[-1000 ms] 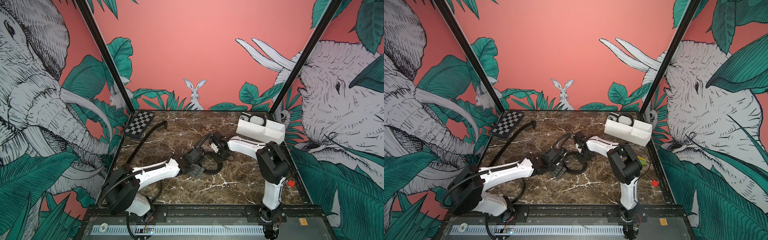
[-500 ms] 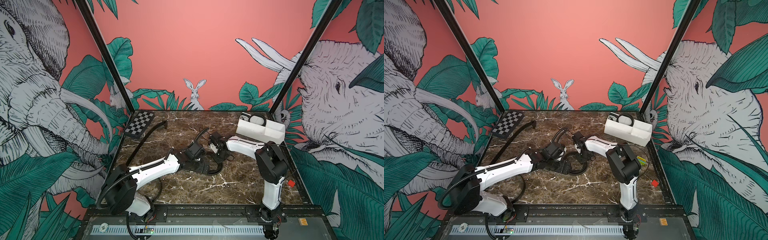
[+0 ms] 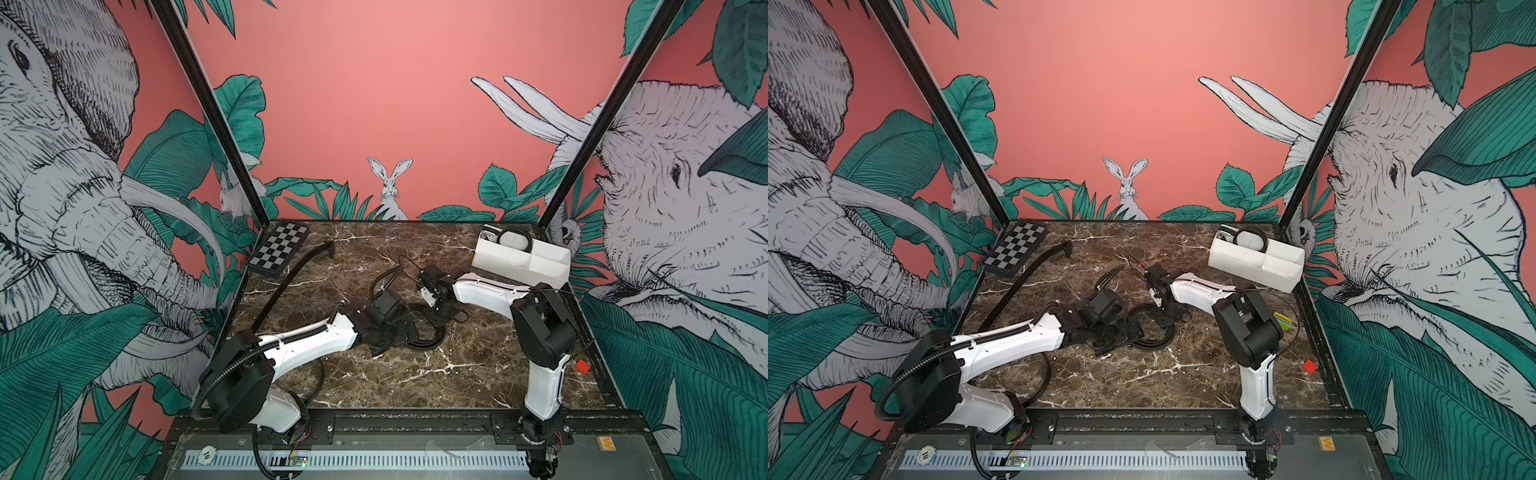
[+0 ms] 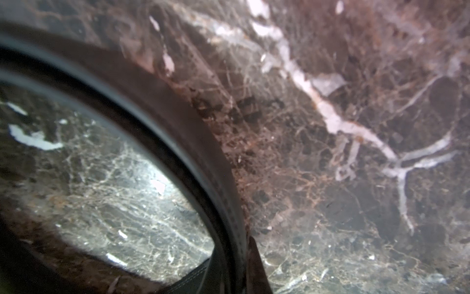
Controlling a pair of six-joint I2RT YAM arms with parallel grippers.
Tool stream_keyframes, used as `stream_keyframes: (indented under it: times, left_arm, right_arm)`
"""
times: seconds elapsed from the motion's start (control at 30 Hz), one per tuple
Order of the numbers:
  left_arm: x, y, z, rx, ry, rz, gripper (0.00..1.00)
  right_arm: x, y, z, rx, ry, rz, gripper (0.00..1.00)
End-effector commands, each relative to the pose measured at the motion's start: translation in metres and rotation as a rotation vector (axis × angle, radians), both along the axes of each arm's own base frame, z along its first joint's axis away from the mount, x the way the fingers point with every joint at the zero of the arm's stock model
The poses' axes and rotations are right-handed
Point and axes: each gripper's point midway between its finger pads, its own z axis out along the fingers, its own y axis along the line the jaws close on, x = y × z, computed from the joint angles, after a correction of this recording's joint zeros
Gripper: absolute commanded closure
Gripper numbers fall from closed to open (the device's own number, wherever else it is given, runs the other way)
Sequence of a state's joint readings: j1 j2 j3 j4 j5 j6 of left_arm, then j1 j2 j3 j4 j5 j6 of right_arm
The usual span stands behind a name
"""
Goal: Place the belts into the storage roll
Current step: Roll the belt at the center of the board.
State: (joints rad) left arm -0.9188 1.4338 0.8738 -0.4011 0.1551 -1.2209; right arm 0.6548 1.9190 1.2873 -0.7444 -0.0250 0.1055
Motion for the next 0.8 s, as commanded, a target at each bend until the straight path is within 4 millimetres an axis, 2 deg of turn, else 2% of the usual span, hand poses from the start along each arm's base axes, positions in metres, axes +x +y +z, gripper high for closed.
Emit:
stream_keyframes:
  times: [0.0, 0.17, 0.3, 0.4, 0.53, 0.63, 0.77]
  left_arm:
    - [0.003, -0.008, 0.007, -0.113, 0.037, 0.196, 0.01]
    - [0.016, -0.021, 0.0, -0.111, 0.039, 0.259, 0.01]
    - [0.028, -0.025, -0.017, -0.099, 0.028, 0.312, 0.02]
    - [0.029, -0.024, -0.032, -0.05, 0.06, 0.32, 0.05]
    - [0.023, -0.012, -0.046, 0.011, 0.107, 0.368, 0.09]
    - [0.026, 0.0, -0.043, 0.03, 0.073, 0.404, 0.1]
    - [0.032, 0.006, -0.042, 0.063, 0.065, 0.393, 0.13]
  right_arm:
    - [-0.03, -0.017, -0.012, -0.063, 0.094, 0.004, 1.0]
    - [-0.03, -0.015, -0.016, -0.054, 0.096, 0.001, 1.0]
    - [-0.029, -0.013, -0.017, -0.047, 0.092, -0.003, 1.0]
    - [-0.029, -0.013, -0.016, -0.048, 0.09, -0.003, 1.0]
    - [-0.031, -0.014, -0.014, -0.047, 0.091, 0.0, 1.0]
    - [-0.033, -0.015, -0.012, -0.046, 0.092, 0.002, 1.0]
    - [-0.033, -0.013, -0.011, -0.045, 0.092, 0.011, 1.0]
